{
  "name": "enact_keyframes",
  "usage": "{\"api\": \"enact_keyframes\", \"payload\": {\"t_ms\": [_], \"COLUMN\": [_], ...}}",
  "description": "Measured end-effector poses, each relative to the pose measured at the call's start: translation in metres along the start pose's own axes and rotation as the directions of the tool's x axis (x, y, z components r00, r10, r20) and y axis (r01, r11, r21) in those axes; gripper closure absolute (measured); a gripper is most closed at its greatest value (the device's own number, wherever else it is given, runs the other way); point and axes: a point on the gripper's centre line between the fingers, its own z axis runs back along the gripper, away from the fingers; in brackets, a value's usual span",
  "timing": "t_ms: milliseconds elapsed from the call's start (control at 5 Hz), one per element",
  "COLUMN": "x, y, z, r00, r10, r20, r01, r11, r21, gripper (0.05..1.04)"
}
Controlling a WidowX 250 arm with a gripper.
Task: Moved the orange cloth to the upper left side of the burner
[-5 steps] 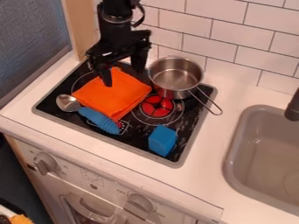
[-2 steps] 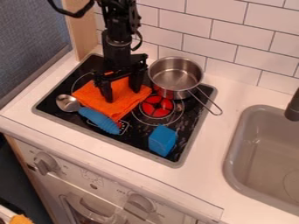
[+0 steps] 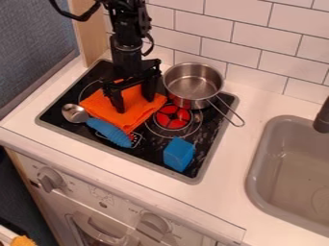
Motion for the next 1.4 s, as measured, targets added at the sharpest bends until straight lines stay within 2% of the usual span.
{"api": "enact_keyframes", "payload": {"t_ms": [400,1000,1200,1400], "x": [0.029,0.097,0.103,0.097], "y": [-0.015,-0.034,-0.033,-0.029], "z": [-0.003,-0.008,-0.007,-0.008], "r00": [1.0,0.996,0.995,0.997], "r10": [0.016,0.076,0.079,0.062], "r20": [0.011,0.046,0.055,0.051], "r01": [-0.016,-0.074,-0.076,-0.06], "r11": [0.999,0.996,0.996,0.998], "r21": [-0.029,-0.043,-0.048,-0.035], "gripper": [0.082,0.082,0.082,0.085]}}
